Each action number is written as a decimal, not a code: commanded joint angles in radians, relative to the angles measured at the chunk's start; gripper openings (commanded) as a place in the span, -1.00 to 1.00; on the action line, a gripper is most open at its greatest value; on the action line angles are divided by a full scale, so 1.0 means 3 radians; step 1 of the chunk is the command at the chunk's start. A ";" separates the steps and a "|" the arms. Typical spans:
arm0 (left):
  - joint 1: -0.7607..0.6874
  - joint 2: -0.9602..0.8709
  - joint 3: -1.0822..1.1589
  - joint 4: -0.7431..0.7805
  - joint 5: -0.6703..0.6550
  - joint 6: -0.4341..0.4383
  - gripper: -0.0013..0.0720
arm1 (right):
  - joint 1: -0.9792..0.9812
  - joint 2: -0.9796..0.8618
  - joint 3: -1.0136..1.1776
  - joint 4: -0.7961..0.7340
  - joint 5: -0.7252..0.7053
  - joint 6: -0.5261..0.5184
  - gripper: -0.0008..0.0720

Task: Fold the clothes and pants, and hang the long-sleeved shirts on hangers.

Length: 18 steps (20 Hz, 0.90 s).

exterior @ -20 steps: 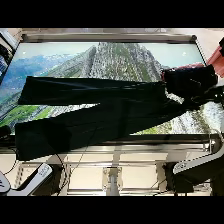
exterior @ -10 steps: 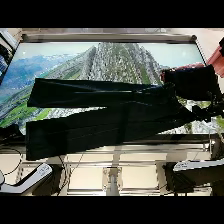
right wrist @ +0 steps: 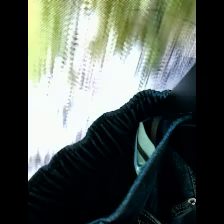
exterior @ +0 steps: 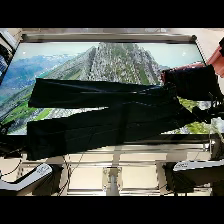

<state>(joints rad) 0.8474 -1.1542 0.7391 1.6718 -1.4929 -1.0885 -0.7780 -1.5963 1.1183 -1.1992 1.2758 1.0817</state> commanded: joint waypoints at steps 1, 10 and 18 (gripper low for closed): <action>0.0000 -0.0006 -0.0084 0.0076 0.0146 0.0015 0.31 | -0.0001 0.0003 -0.0003 0.0003 0.0011 -0.0003 -0.88; 0.0000 -0.0048 -0.0141 -0.0431 0.0659 0.0102 0.31 | -0.0001 0.0003 -0.0003 0.0003 0.0078 -0.0004 -0.87; -0.0001 -0.0094 -0.0273 -0.0443 0.0759 0.0099 -0.23 | -0.0001 0.0003 -0.0001 0.0004 0.0090 -0.0005 -0.87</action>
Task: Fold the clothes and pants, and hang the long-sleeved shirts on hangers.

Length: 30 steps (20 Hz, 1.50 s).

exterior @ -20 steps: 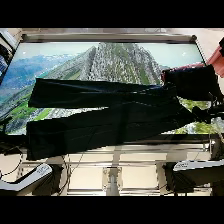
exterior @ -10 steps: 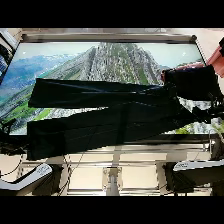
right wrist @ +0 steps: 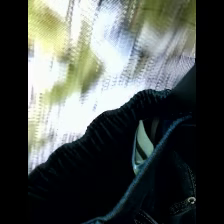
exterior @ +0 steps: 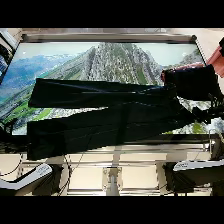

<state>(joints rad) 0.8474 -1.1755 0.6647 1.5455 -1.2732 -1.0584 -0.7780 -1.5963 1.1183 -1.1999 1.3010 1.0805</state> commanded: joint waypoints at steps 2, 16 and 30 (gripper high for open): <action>-0.0001 -0.0025 -0.0025 -0.0048 0.0076 -0.0003 -0.53 | -0.0001 0.0003 -0.0003 0.0006 0.0015 -0.0001 -0.87; 0.0036 0.0306 0.1574 -0.0708 0.0669 0.0182 -0.91 | -0.0011 0.0543 0.0411 0.0786 0.0697 -0.0675 -0.88; 0.0627 0.0128 0.1573 -0.1531 0.0609 0.0703 -0.91 | -0.0652 0.1640 0.0047 0.0938 0.1127 -0.0964 -0.88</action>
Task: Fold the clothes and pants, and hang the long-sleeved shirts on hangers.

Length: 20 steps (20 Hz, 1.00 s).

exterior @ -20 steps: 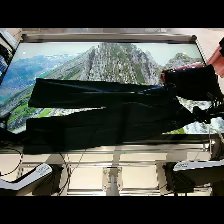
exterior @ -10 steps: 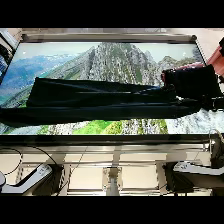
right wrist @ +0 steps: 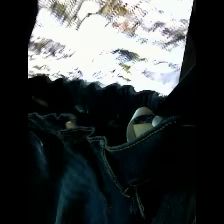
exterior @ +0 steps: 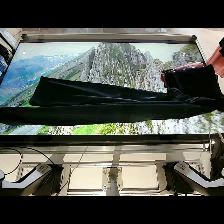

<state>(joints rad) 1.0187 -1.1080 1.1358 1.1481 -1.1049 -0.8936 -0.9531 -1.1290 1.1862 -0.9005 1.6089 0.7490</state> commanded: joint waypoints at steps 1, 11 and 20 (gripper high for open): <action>0.0056 -0.0175 0.0003 -0.0186 -0.0048 0.0154 -0.91 | -0.0069 0.0083 -0.0305 -0.0226 0.0093 0.0240 -0.88; 0.0056 -0.0631 -0.0544 0.0786 -0.0510 0.0184 -0.90 | -0.0130 0.0094 -0.1347 -0.1710 -0.0280 0.0966 -0.88; -0.0038 -0.0069 -0.0465 -0.0575 0.0112 0.0849 -0.91 | -0.0304 0.0465 -0.1167 -0.1479 -0.0586 0.0877 -0.88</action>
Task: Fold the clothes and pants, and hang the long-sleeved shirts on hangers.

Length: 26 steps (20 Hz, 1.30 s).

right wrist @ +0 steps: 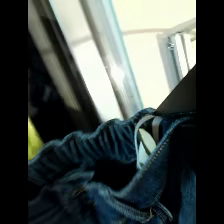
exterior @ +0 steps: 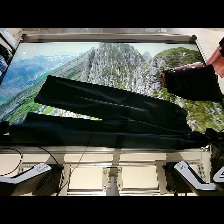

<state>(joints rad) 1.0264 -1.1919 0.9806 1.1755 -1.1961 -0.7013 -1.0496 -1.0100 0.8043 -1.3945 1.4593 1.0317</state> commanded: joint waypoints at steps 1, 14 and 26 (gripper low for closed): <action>-0.0191 0.0286 0.0139 -0.0729 0.0567 0.0207 -0.91 | 0.0061 0.0066 0.0248 0.0356 -0.0018 -0.0106 -0.88; -0.1995 -0.0945 0.1471 0.0121 0.1736 -0.1784 -0.91 | 0.0449 -0.0425 0.0987 0.1244 -0.0422 0.0381 -0.88; -0.2088 -0.1141 0.1826 0.2277 0.0804 -0.3090 -0.91 | 0.0932 -0.0801 0.0991 0.1213 -0.1195 0.0776 -0.88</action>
<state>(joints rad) 0.3965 -1.5311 1.5105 1.6836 -0.8368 -1.5723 -0.7769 -1.2331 1.0996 -1.0214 1.1503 1.2346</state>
